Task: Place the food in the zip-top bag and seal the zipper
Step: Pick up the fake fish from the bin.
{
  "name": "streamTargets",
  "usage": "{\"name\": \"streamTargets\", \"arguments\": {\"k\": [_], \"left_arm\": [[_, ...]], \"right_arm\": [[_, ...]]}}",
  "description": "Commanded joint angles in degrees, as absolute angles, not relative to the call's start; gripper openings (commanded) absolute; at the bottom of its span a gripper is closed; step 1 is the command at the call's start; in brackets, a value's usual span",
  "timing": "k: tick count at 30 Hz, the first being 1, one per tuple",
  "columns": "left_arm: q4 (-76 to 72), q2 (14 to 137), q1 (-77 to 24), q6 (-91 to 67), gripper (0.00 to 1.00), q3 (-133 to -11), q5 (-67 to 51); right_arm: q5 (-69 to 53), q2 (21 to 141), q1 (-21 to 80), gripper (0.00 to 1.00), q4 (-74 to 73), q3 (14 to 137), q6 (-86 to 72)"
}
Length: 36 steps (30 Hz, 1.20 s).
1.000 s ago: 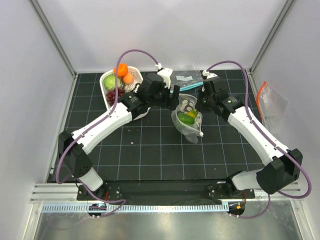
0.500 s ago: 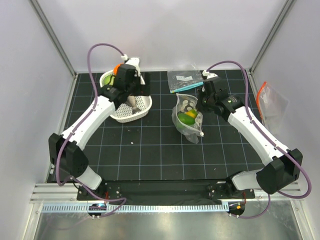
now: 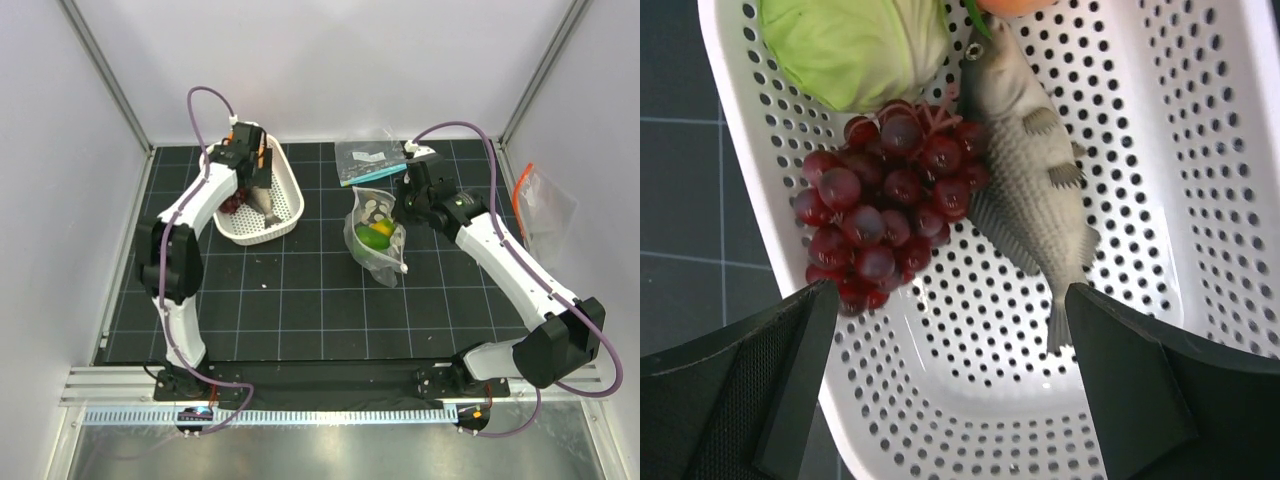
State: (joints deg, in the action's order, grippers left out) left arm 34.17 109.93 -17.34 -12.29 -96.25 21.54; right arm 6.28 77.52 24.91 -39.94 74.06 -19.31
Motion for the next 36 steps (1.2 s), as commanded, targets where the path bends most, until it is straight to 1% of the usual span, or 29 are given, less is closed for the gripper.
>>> {"name": "streamTargets", "arguments": {"k": [1, 3, 4, 7, 10, 15, 19, 24, 29, 31, 34, 35, 36], "left_arm": [[37.1, 113.2, -16.2, -9.7, 1.0, -103.1, 21.2], [39.2, 116.6, -15.9, -10.7, 1.0, -107.2, 19.1], [39.7, 117.2, -16.0, -11.2, 1.0, -107.5, 15.8], [36.7, 117.3, -16.2, -13.1, 0.99, -105.0, 10.9], [34.1, 117.5, -16.3, -15.3, 0.95, -102.0, 9.8], [33.8, 120.0, -16.3, -20.4, 0.85, -101.4, 5.8], [31.5, 121.5, -16.3, -23.2, 0.83, -99.8, 7.0], [32.6, 126.7, -16.3, -23.5, 0.83, -103.3, 12.6], [33.4, 130.9, -15.3, -24.3, 0.83, -106.4, 12.1], [33.7, 132.9, -15.1, -24.2, 0.81, -108.4, 11.5], [33.7, 133.9, -15.0, -23.3, 0.64, -109.6, 9.9], [33.9, 133.8, -15.0, -23.0, 0.51, -109.7, 9.5], [33.9, 133.2, -15.0, -22.7, 0.46, -109.2, 9.2]], "right_arm": [[6.3, 77.6, 24.7, 0.01, -39.1, 76.4, -18.3], [6.4, 77.6, 24.7, 0.01, -38.9, 76.5, -18.3], [6.3, 77.6, 24.6, 0.01, -38.9, 76.5, -18.4], [5.9, 78.0, 24.6, 0.01, -38.7, 76.6, -18.5], [5.3, 78.3, 24.7, 0.01, -38.6, 76.7, -18.5], [5.4, 78.1, 24.7, 0.01, -38.4, 76.6, -18.4], [5.0, 78.1, 24.6, 0.01, -38.2, 76.5, -18.5], [5.0, 77.7, 24.6, 0.01, -38.3, 76.1, -18.5], [5.4, 77.0, 24.7, 0.01, -38.4, 75.8, -18.3], [5.4, 76.8, 24.6, 0.01, -38.6, 75.7, -18.2], [5.4, 76.8, 24.7, 0.01, -38.5, 75.6, -18.3], [5.4, 76.8, 24.6, 0.01, -38.4, 75.6, -18.3], [5.4, 76.8, 24.7, 0.01, -38.4, 75.6, -18.2]]}}
